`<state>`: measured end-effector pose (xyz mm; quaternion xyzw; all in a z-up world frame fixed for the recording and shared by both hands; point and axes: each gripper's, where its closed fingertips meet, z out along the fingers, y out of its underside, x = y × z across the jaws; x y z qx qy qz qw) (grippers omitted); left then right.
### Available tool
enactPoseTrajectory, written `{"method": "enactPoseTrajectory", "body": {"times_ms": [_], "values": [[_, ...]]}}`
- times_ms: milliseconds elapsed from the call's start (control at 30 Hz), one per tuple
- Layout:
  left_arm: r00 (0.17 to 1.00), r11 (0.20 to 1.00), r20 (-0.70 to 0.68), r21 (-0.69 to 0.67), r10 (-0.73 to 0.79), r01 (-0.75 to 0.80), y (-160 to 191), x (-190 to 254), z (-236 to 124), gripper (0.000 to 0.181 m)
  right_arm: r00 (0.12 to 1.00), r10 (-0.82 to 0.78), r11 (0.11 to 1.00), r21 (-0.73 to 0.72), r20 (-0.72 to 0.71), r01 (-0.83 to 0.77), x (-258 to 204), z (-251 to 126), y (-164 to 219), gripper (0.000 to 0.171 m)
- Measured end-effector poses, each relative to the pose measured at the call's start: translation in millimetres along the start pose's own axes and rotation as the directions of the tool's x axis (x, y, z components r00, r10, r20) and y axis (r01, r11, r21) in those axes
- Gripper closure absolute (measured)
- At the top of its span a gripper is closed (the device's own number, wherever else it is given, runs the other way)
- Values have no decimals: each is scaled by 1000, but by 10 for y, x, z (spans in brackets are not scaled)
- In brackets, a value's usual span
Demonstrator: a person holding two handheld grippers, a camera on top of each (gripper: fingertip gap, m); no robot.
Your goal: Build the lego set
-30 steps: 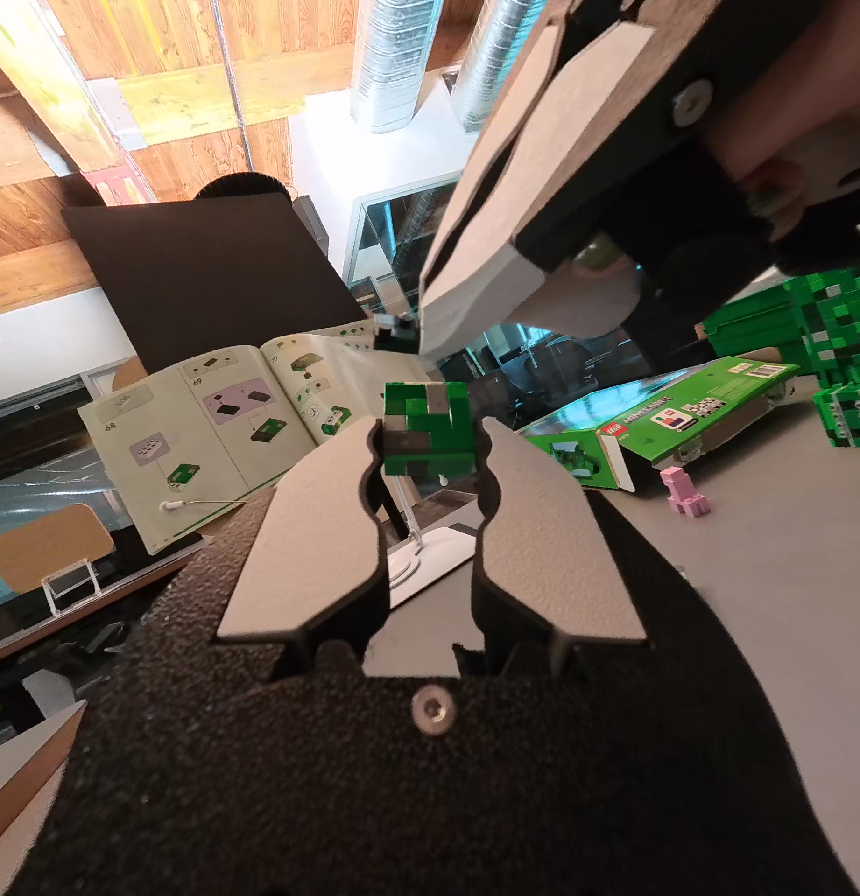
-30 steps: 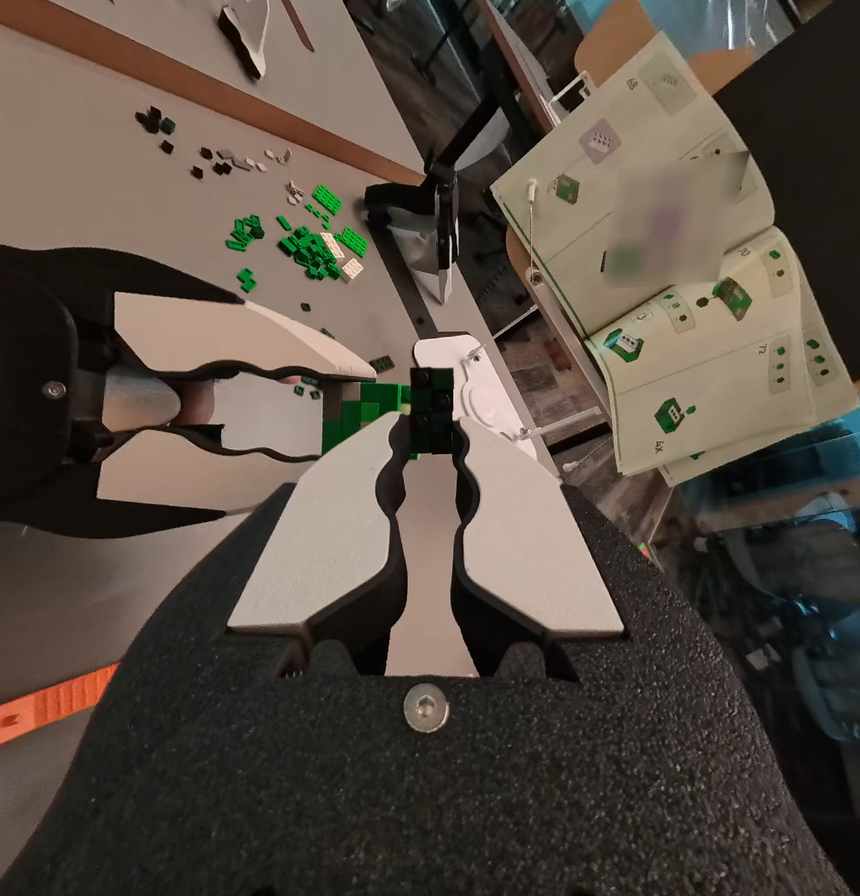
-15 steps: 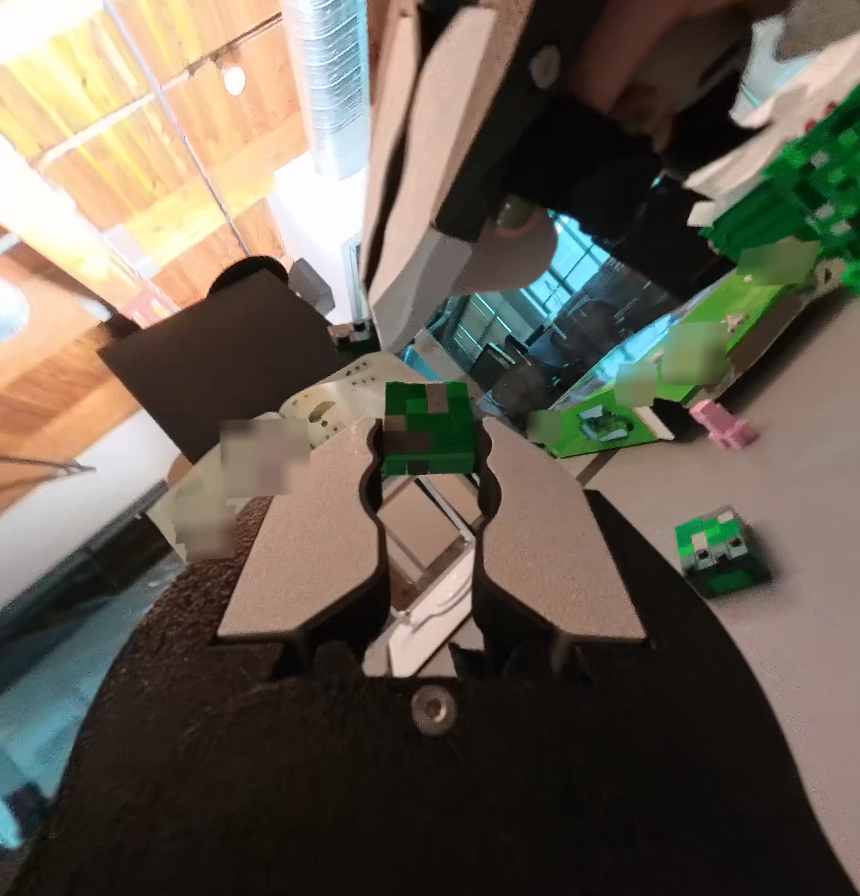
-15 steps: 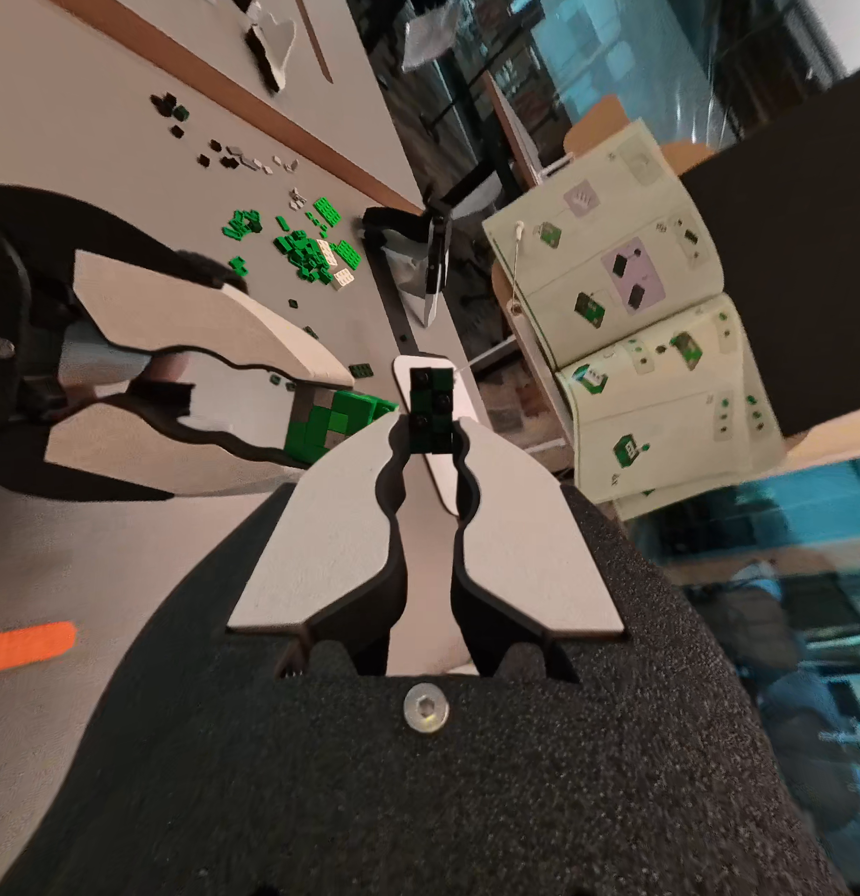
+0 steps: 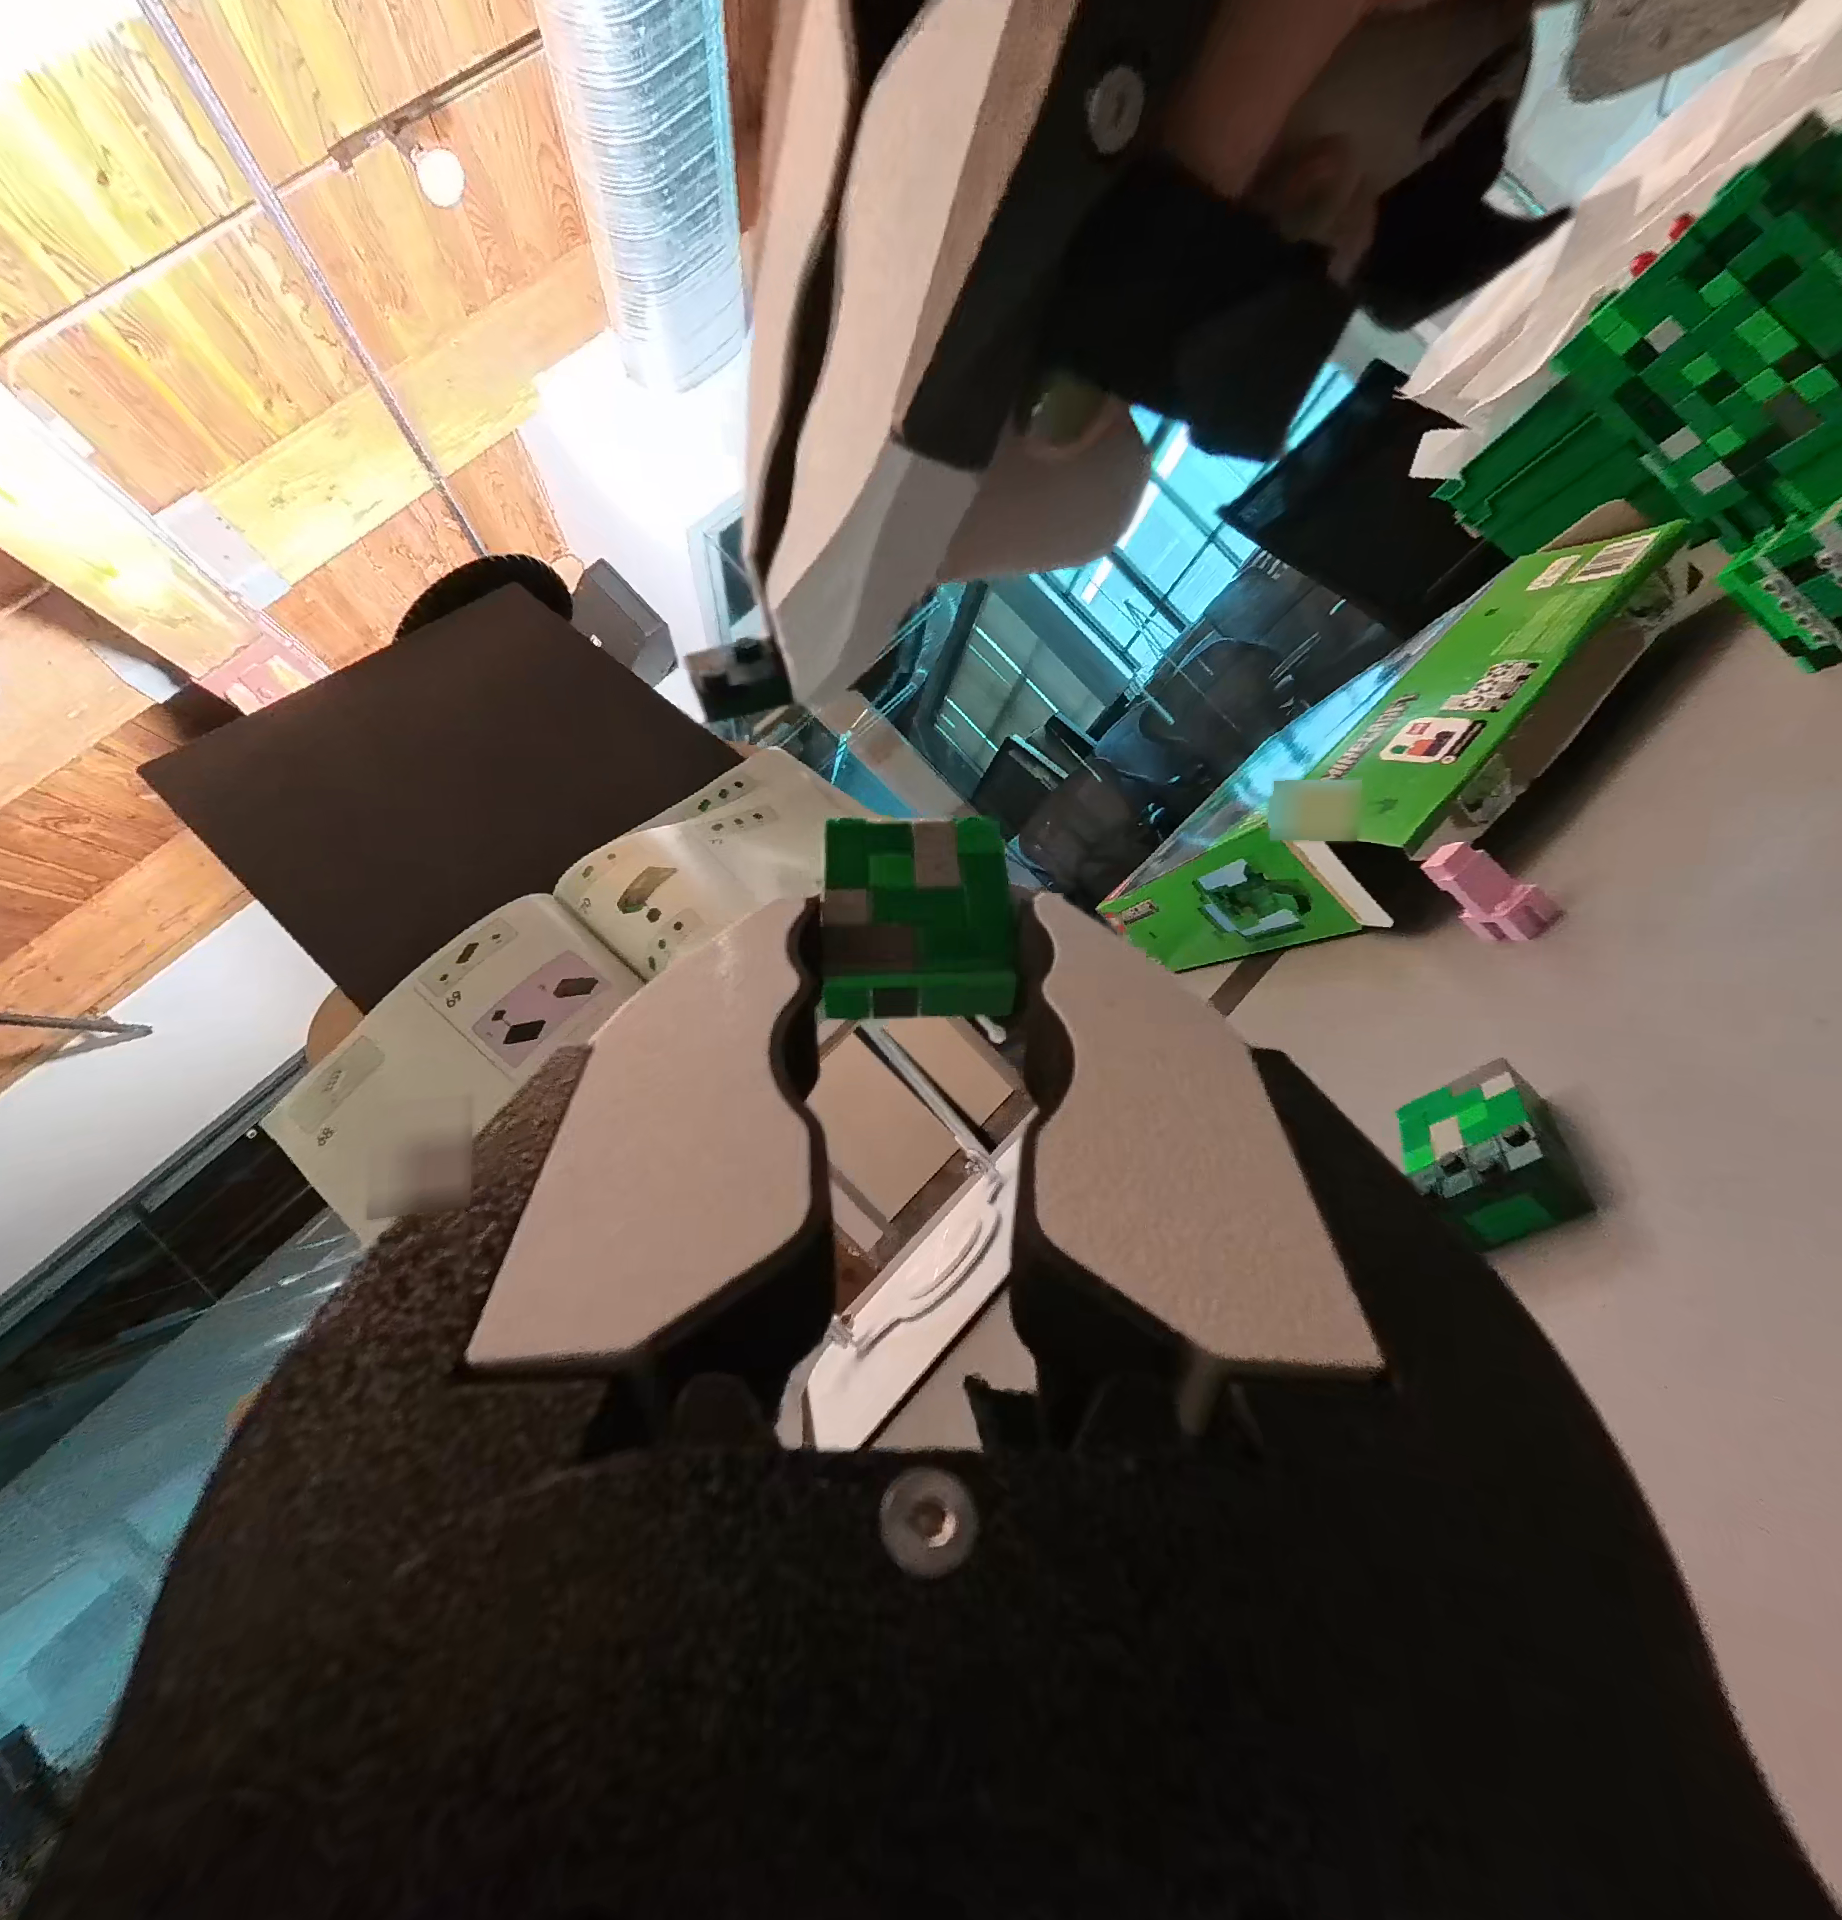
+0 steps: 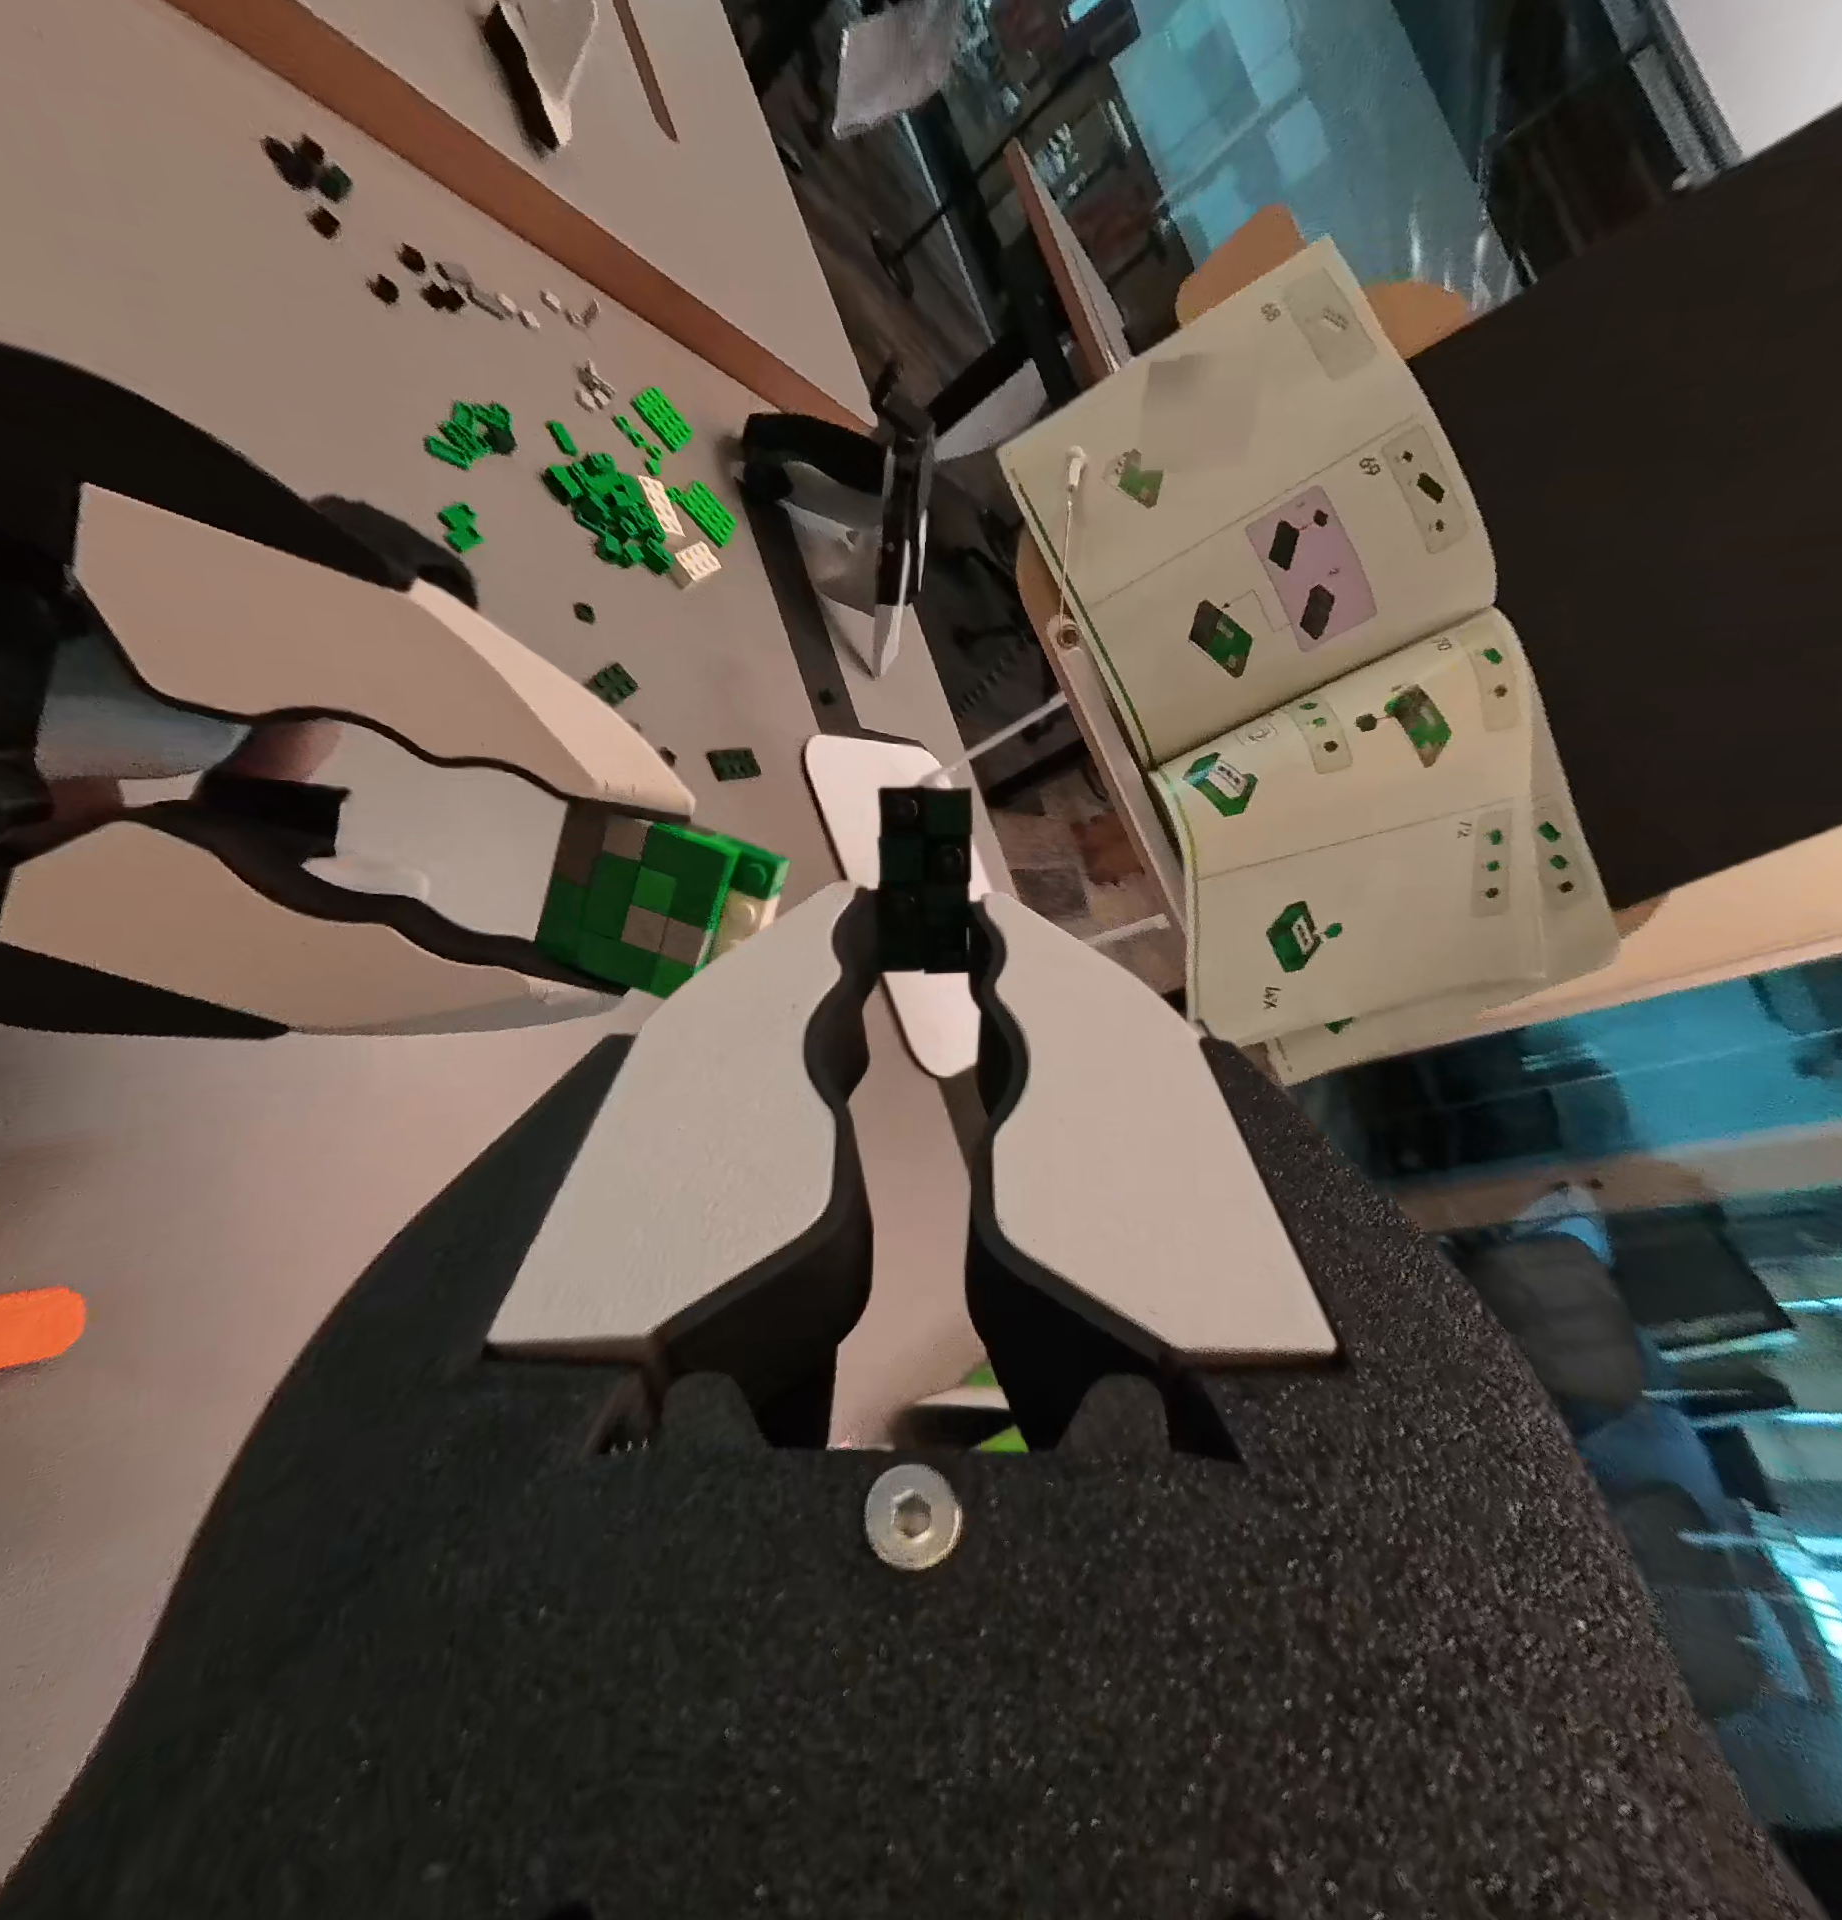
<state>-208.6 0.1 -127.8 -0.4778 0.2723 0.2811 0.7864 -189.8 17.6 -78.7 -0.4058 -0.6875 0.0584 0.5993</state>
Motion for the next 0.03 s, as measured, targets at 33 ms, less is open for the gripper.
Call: {"method": "enactPoseTrajectory", "body": {"times_ms": [33], "values": [[1000,1000,-6,3,4,-4,-6,14,-3,145,1000,-22,1000,-11,-11,22,-9,4,-17,155]]}}
